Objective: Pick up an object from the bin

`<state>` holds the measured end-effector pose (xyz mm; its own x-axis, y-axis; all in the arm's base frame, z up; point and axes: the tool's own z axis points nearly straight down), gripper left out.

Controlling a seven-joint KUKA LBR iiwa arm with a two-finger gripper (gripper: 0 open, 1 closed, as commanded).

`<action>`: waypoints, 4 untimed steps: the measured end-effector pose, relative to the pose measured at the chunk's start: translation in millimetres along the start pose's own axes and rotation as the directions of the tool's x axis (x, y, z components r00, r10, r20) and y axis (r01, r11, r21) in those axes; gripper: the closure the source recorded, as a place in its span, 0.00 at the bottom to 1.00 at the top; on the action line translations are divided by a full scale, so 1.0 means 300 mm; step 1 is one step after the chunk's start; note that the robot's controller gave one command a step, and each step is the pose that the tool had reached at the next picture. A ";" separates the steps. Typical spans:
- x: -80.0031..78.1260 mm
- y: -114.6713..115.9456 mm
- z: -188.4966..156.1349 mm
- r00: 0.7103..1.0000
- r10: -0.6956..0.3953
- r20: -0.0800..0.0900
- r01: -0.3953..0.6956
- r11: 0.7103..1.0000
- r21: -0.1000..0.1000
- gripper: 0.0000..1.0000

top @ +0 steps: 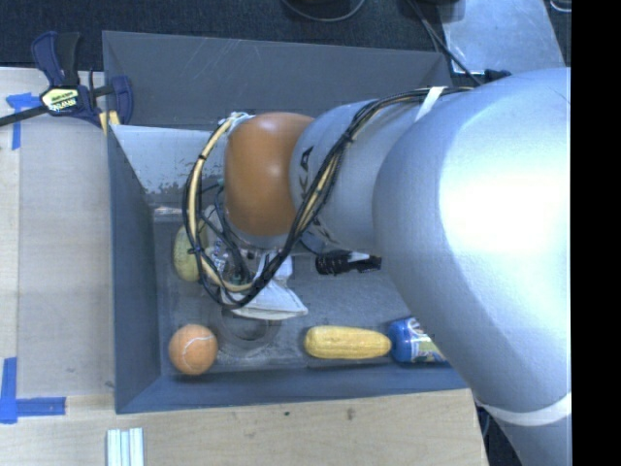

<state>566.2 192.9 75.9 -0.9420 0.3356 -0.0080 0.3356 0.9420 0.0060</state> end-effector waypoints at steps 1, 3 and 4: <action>-0.017 -0.025 -0.068 1.000 0.001 0.001 -0.001 1.000 -0.002 1.00; -0.025 -0.067 -0.016 1.000 0.019 0.001 -0.019 1.000 -0.002 1.00; -0.038 -0.062 -0.234 1.000 0.022 0.002 -0.022 1.000 -0.001 1.00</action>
Offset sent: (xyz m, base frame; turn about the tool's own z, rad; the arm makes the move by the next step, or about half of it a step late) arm 0.0033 -0.0240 -0.0059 0.0151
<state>570.0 171.2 146.1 -0.9342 0.3567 -0.0100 0.3566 0.9342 0.0070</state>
